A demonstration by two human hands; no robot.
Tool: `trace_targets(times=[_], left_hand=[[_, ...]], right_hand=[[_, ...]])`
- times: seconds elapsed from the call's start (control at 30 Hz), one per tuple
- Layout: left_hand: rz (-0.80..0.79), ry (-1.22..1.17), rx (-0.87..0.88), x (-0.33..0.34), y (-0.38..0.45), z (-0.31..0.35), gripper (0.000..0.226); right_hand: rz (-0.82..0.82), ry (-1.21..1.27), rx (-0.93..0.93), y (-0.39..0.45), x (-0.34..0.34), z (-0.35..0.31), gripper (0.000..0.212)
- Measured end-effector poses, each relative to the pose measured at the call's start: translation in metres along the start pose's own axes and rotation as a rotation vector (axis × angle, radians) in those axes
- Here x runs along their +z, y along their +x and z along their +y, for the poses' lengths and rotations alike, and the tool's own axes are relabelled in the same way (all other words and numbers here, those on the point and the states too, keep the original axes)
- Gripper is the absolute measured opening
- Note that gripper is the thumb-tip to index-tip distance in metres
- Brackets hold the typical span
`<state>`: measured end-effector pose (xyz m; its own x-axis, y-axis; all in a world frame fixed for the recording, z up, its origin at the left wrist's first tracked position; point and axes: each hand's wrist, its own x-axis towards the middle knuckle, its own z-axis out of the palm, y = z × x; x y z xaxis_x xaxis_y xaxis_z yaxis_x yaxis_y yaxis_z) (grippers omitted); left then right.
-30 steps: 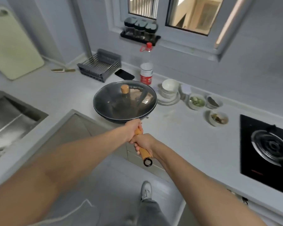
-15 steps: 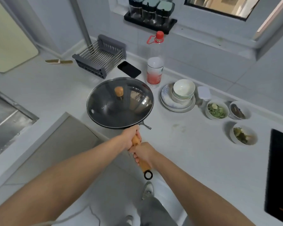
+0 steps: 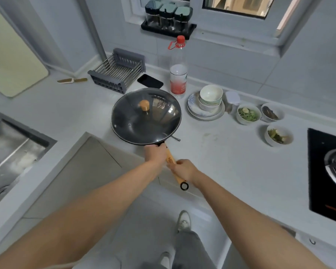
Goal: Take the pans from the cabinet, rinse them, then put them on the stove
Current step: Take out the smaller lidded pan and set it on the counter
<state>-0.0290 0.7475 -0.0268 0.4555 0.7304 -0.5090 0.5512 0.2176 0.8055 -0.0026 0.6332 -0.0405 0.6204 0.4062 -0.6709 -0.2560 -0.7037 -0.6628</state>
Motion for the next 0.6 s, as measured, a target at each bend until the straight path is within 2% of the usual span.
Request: trace_targets(times=[0.03,0.07,0.1,0.17,0.2,0.4,0.5,0.6], left_hand=[[0.044,0.041,0.102,-0.003,-0.018,0.002,0.017],[0.019,0.092,0.164,-0.001,-0.038,0.002,0.010],[-0.036,0.142,0.213,0.003,-0.055,0.001,0.006],[-0.195,0.232,0.319,0.021,-0.082,-0.004,0.022],[-0.278,0.261,0.369,0.036,-0.099,-0.006,0.023],[-0.716,0.429,0.595,0.131,-0.209,-0.033,0.023],[-0.875,0.499,0.676,0.185,-0.261,-0.048,0.024],[-0.996,0.576,0.771,0.243,-0.311,-0.069,0.025]], right_hand=[[0.078,-0.015,-0.046,-0.010,-0.003,0.007,0.030],[0.156,0.015,-0.083,-0.024,-0.007,0.019,0.028],[0.234,0.057,-0.118,-0.036,-0.009,0.031,0.025],[0.328,0.132,-0.152,-0.063,-0.016,0.060,0.019],[0.358,0.168,-0.145,-0.079,-0.023,0.079,0.020],[0.550,0.309,-0.025,-0.167,-0.087,0.178,0.018],[0.682,0.366,0.048,-0.209,-0.126,0.232,0.015],[0.807,0.466,0.117,-0.247,-0.158,0.292,0.026]])
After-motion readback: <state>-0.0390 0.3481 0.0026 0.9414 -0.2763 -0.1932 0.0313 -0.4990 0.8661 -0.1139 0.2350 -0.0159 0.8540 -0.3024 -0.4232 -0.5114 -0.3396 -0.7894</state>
